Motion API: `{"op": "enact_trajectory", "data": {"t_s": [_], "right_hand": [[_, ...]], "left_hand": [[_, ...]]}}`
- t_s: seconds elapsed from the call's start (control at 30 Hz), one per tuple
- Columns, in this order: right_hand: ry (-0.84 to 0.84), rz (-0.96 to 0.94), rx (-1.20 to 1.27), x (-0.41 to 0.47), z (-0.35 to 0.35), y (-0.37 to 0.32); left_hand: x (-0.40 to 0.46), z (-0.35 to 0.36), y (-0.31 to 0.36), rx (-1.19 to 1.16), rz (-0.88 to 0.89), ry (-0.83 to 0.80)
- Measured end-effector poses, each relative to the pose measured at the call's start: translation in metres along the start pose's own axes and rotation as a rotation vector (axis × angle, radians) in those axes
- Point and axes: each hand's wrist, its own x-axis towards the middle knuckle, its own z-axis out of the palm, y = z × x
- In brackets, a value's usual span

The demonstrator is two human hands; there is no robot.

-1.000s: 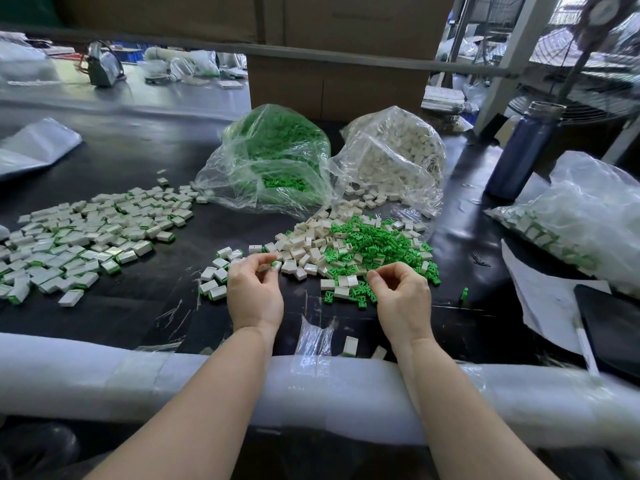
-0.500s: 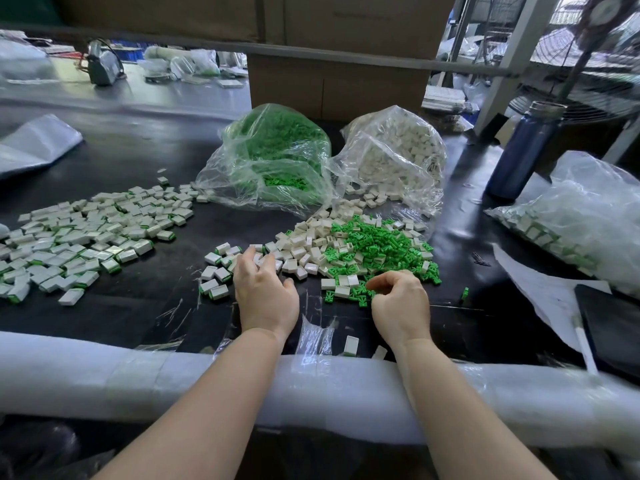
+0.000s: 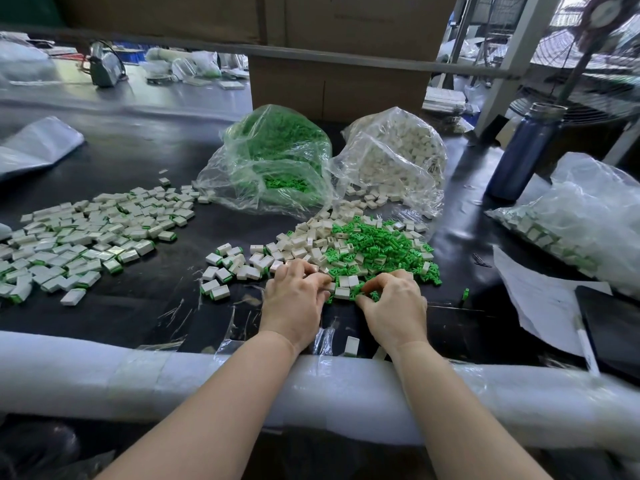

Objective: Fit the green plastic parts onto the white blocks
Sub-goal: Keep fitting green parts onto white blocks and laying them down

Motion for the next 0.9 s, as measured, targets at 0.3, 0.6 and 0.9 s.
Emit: {"op": "enact_trajectory", "data": {"t_s": [0.3, 0.6, 0.9], "right_hand": [[0.042, -0.147, 0.261, -0.003, 0.001, -0.002], [0.023, -0.263, 0.344, -0.004, 0.003, -0.004], [-0.080, -0.256, 0.340, -0.008, 0.002, -0.007]], "left_hand": [[0.000, -0.002, 0.000, -0.086, -0.012, 0.036], [0.000, -0.012, 0.003, -0.401, -0.166, 0.009], [-0.006, -0.020, 0.009, -0.302, -0.082, -0.169]]}}
